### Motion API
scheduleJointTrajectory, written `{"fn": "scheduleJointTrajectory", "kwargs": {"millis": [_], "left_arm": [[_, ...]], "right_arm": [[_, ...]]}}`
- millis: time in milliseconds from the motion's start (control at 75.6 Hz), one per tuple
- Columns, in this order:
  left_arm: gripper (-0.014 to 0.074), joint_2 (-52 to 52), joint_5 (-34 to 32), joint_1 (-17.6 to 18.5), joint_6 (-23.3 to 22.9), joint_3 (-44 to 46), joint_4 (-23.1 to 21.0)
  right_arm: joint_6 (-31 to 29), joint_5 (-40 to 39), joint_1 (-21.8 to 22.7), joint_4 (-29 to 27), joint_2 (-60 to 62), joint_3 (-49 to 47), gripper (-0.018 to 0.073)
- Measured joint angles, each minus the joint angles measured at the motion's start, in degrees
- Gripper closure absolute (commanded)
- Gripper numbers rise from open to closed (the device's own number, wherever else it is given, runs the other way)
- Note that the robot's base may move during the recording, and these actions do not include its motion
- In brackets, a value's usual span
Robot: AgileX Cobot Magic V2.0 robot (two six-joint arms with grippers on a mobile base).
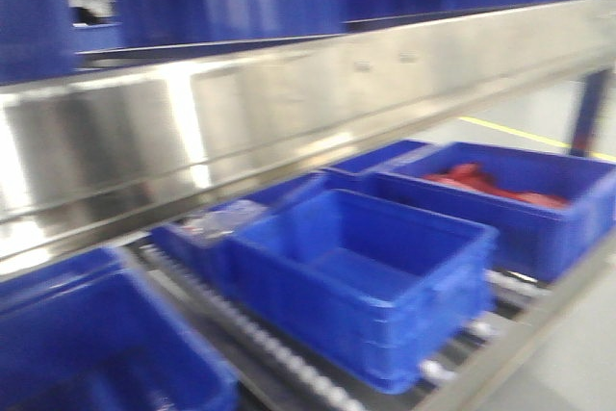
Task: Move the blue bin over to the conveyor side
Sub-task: 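Hold the blue bin with both grippers while driving away from the rack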
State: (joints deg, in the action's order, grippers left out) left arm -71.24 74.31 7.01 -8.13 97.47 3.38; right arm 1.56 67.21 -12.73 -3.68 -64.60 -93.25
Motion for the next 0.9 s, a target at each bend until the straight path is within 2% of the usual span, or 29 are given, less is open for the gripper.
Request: {"fn": "scheduleJointTrajectory", "kwargs": {"millis": [899], "left_arm": [[0.0612,0.0,-0.1,0.0,0.0,0.0,-0.1]], "right_arm": [[0.0,0.0,0.0,0.0,0.0,0.0,0.0636]]}}
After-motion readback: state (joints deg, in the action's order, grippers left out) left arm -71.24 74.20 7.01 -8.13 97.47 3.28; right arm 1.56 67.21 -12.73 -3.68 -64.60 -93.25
